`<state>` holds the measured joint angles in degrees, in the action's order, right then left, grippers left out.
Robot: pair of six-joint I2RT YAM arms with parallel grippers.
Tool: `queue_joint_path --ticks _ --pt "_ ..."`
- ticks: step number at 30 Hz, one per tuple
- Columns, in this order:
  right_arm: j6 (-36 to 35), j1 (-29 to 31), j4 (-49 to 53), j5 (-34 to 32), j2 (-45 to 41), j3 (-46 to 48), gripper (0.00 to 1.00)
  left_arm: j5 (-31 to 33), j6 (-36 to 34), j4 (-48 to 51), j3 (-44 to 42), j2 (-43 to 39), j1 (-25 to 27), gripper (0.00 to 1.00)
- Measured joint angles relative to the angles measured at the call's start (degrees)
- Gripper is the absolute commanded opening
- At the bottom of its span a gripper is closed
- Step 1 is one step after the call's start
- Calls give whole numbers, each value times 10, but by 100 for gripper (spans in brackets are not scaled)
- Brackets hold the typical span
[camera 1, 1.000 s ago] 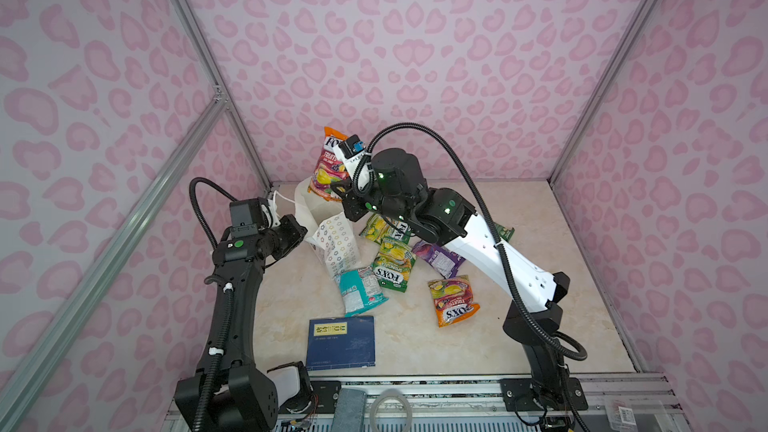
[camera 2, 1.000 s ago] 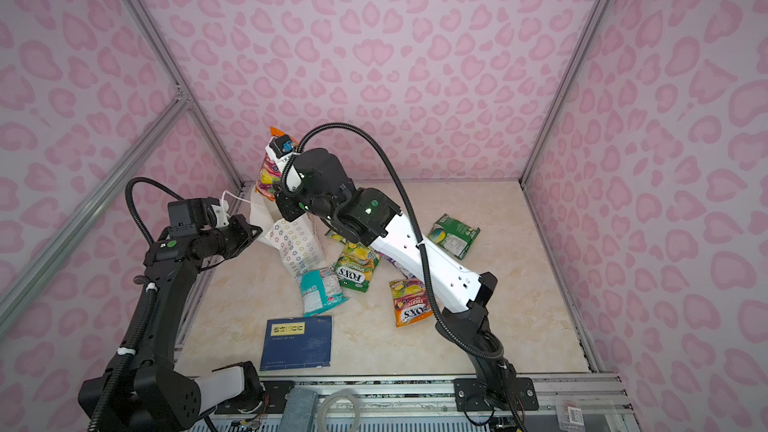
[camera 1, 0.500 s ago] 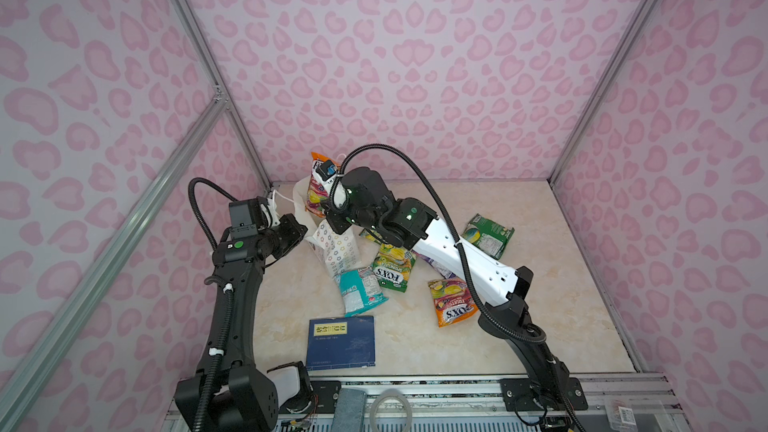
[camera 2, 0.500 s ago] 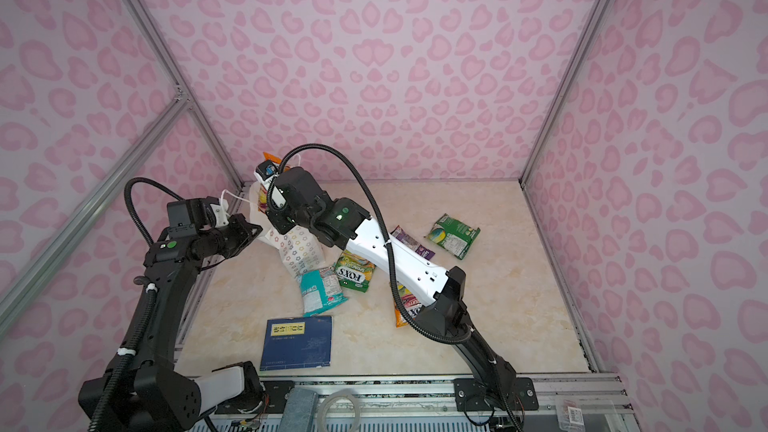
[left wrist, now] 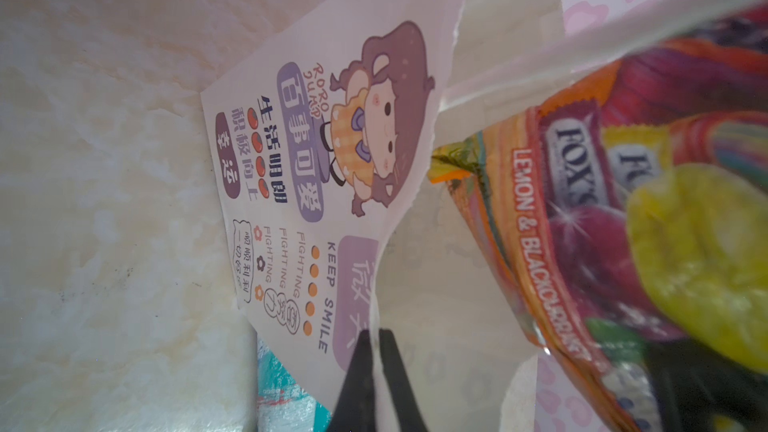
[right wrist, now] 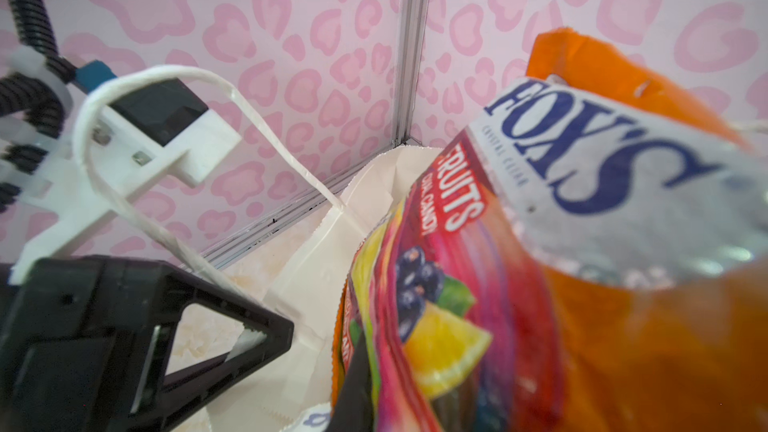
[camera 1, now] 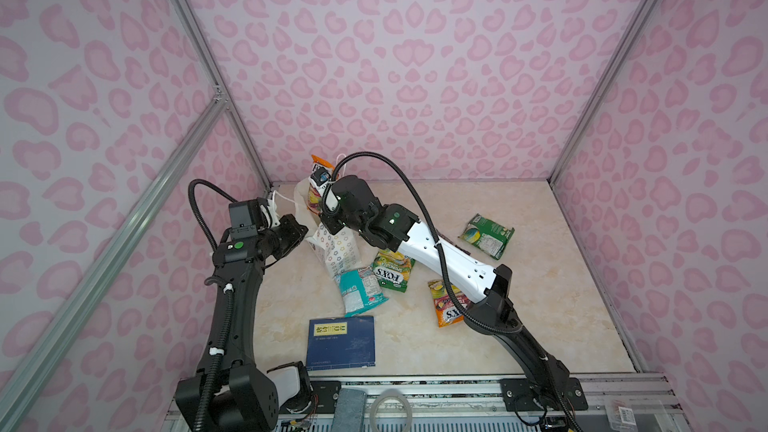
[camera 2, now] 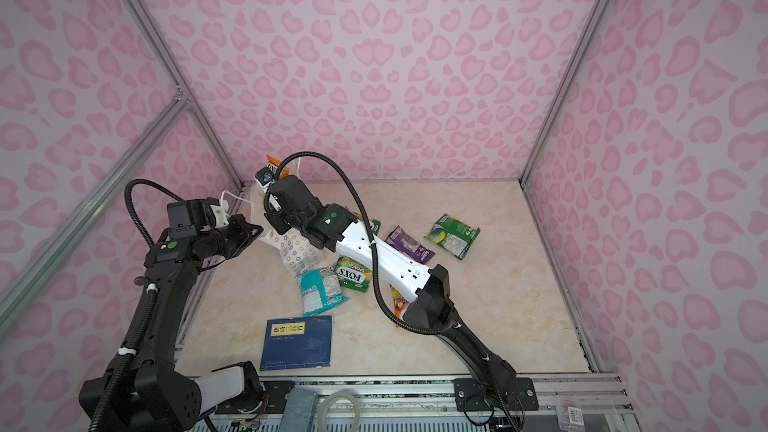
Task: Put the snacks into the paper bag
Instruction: 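Lower the orange Fruits bag into the paper bag and open right gripper, then withdraw the right gripper toward the pink Lemon & Blackcurrant bag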
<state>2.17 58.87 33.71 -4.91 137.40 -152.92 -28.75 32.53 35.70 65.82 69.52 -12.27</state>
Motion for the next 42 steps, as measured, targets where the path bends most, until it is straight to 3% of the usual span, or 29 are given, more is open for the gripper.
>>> queue_joint_path --ticks 1,5,8,16,27,33,42 --pt "0 0 0 0 3 -4 0 0 0 0 0 0 0 6" --pt "0 -1 -3 -5 7 -7 26 -3 0 0 0 0 -1 6" --pt "-3 -1 -13 -7 8 -7 38 -4 0 -1 0 0 -1 7" --pt "-2 -1 -34 -8 7 -9 49 -6 4 -3 0 0 -2 7" --pt "-4 15 -25 -14 -83 9 75 -6 4 -2 0 0 -3 7" --pt "2 8 -11 -65 -204 159 81 -6 4 -2 0 1 -4 7" --pt "68 -32 -34 -119 -430 531 90 -6 4 -2 0 1 -4 7"
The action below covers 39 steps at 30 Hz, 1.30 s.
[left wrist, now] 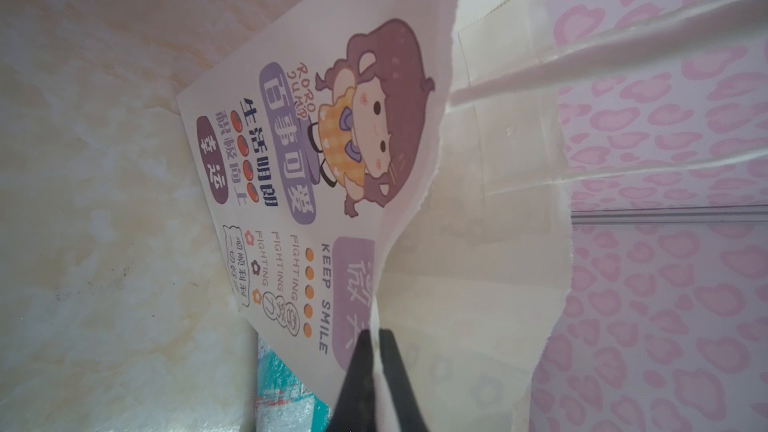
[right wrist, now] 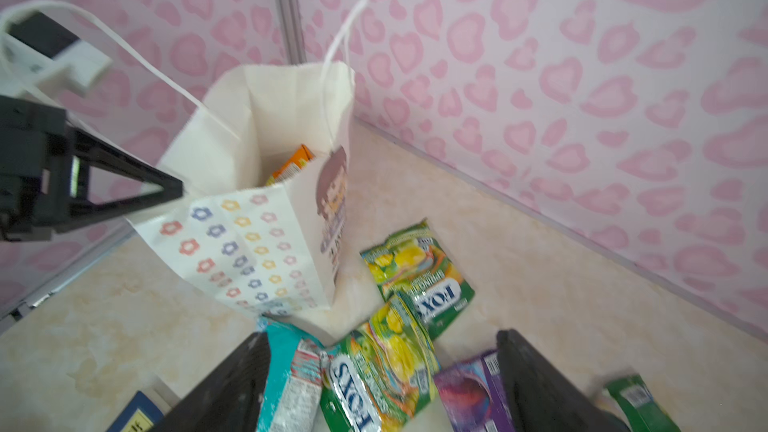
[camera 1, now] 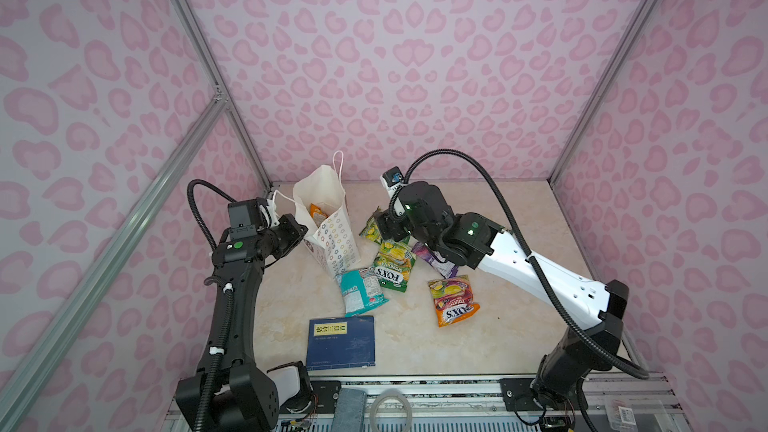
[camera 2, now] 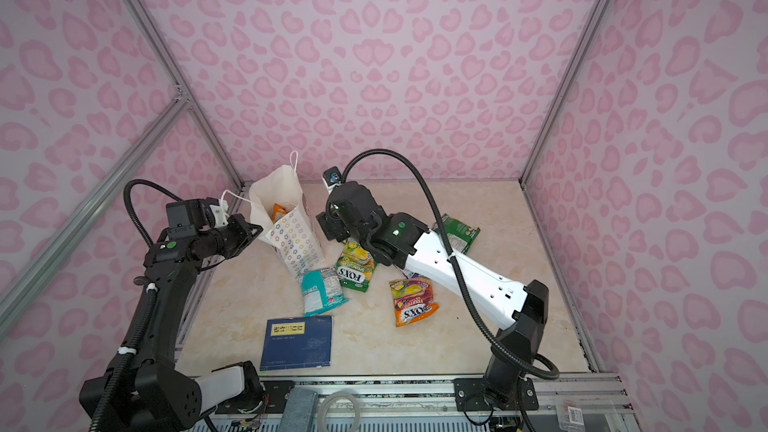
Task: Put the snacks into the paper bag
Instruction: 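Withdraw the right gripper toward the pink Lemon & Blackcurrant bag, then grasp the pink-yellow Fox's Lemon & Blackcurrant bag with the right gripper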
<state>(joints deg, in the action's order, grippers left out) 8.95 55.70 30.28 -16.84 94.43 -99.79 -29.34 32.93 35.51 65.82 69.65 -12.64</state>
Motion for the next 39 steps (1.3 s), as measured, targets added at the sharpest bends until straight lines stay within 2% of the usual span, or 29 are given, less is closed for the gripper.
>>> queue_joint_path --ticks 9,14,19,23,28,33,39 --pt "133 -94 -10 10 -207 339 98 -5 0 -3 -1 5 0 7" --pt "223 -141 -5 65 -305 500 98 -9 0 -5 -2 7 0 7" --pt "297 -175 -5 121 -381 614 98 -13 3 -5 -3 9 0 7" --pt "341 -195 -26 169 -414 685 97 -16 5 -7 -5 9 0 7" --pt "370 -201 -57 211 -413 742 97 -17 5 -8 -5 10 0 7" --pt "375 -206 -103 239 -378 761 97 -19 5 -9 -6 11 0 7" --pt "373 -206 -145 259 -337 763 90 -21 5 -9 -6 15 0 7"
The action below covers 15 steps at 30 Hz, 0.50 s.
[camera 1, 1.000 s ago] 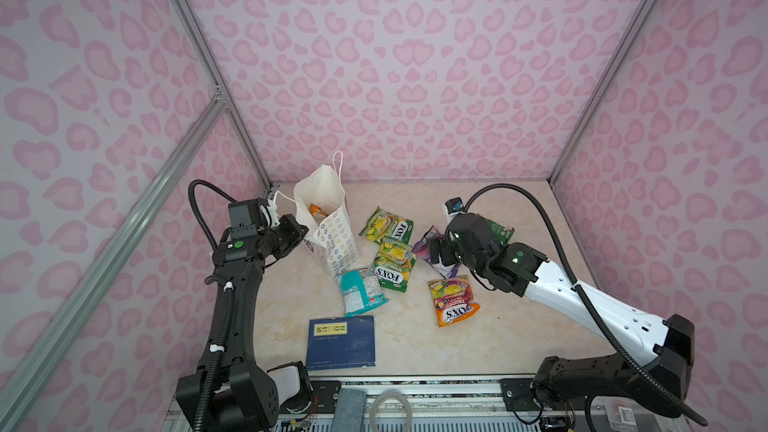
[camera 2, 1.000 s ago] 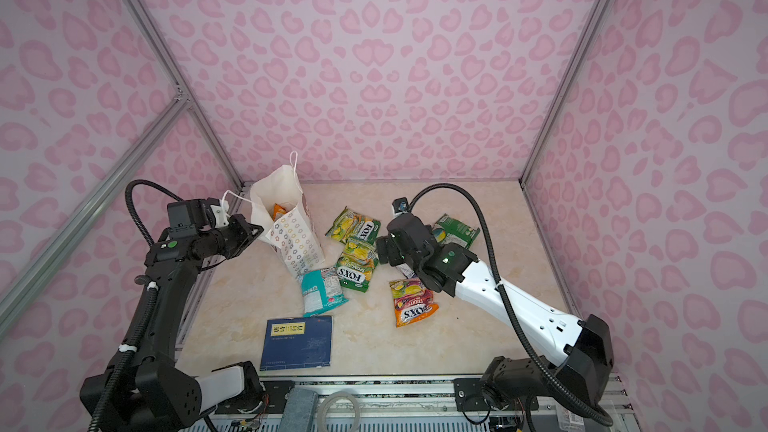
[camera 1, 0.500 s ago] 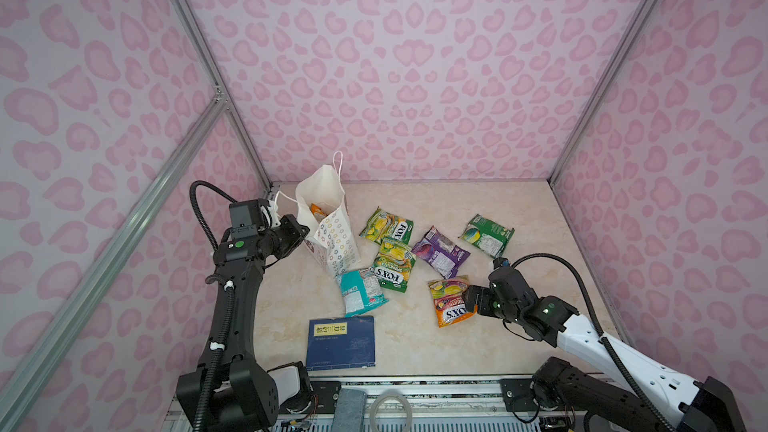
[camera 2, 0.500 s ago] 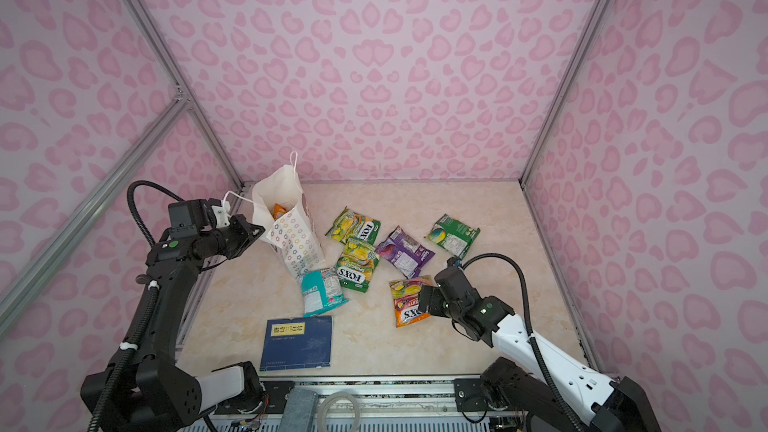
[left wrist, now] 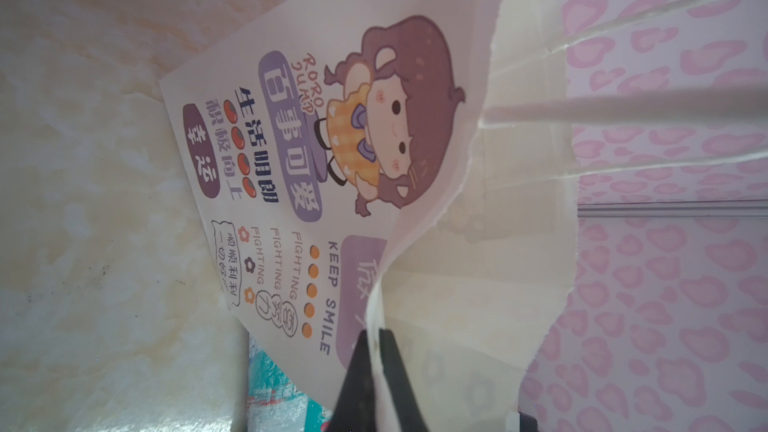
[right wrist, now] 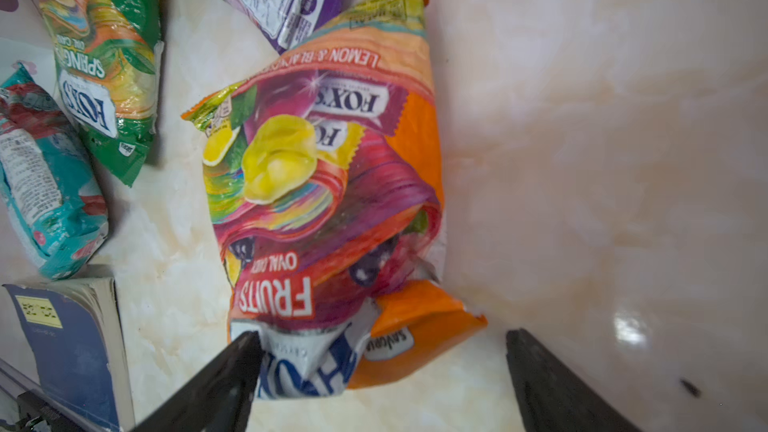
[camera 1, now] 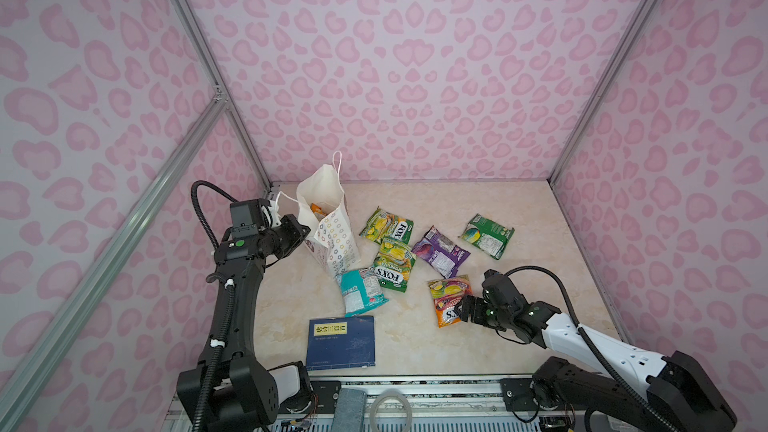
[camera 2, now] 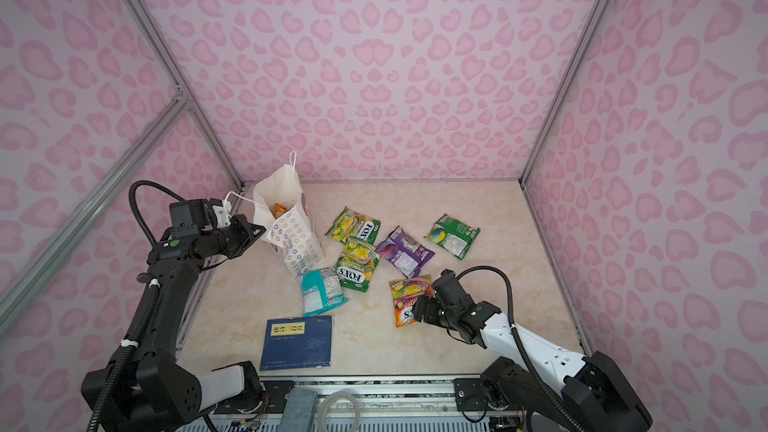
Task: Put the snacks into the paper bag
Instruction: 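Grasp the pink-yellow Fox's Lemon & Blackcurrant bag with the right gripper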
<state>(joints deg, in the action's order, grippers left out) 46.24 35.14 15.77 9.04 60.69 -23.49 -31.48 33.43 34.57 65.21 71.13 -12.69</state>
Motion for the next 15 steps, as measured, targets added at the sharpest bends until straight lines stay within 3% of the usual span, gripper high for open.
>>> queue_joint_path --ticks 10,15 --pt "-19 0 -14 2 52 -18 82 -2 0 0 0 3 0 7" --pt "-35 0 -38 11 97 -36 71 -3 0 -1 0 3 0 7"
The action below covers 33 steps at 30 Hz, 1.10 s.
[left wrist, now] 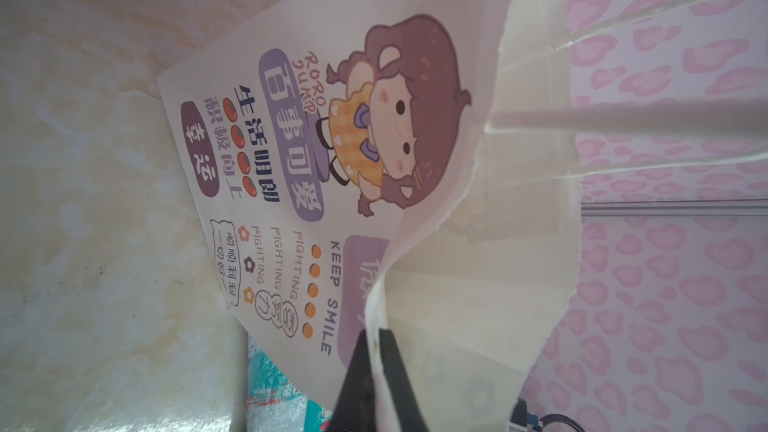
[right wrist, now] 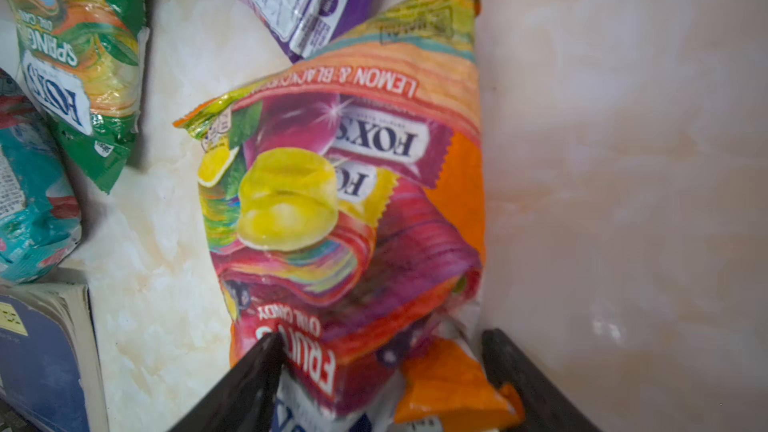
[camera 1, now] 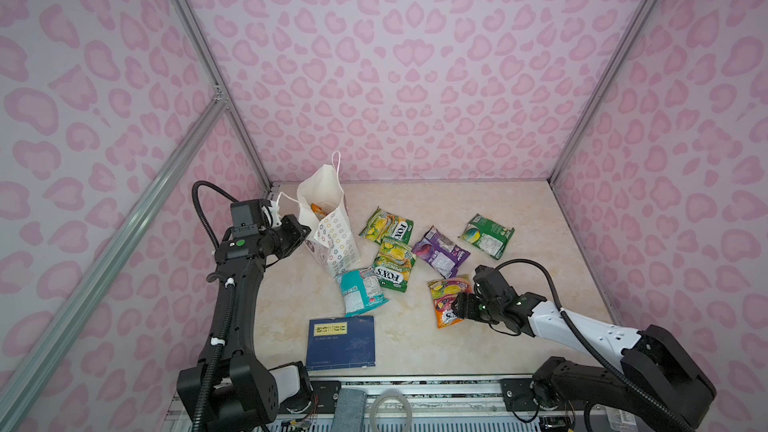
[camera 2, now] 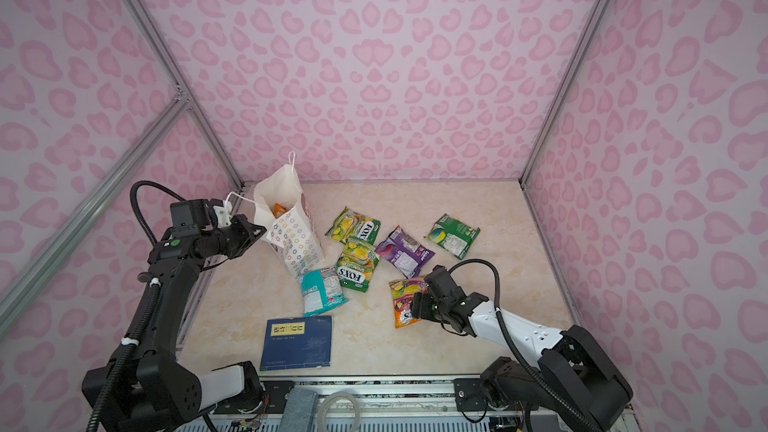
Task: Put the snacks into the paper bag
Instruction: 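Grasp the pink-yellow Fox's Lemon & Blackcurrant bag with the right gripper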
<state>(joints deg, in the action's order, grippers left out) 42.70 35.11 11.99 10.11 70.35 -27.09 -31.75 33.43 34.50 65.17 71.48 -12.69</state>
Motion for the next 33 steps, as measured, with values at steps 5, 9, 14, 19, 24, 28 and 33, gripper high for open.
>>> queue_joint_path --ticks 5,9,14,19,24,28,33 --pt "-3 0 -36 8 26 -3 62 0 0 0 0 0 0 7" --pt "-2 0 -36 8 24 -2 54 0 0 0 0 0 0 7" --pt "-2 0 -25 10 15 -4 39 0 0 0 0 -1 0 7" --pt "-3 0 -17 15 8 -12 26 -1 0 0 0 -3 0 7" --pt "-4 0 -9 15 -3 -15 16 -2 0 0 0 -4 0 7" --pt "-5 0 7 16 -15 -23 8 -2 0 0 0 -4 0 7" --pt "-7 0 36 16 -44 -36 2 -2 0 0 0 -6 0 7"
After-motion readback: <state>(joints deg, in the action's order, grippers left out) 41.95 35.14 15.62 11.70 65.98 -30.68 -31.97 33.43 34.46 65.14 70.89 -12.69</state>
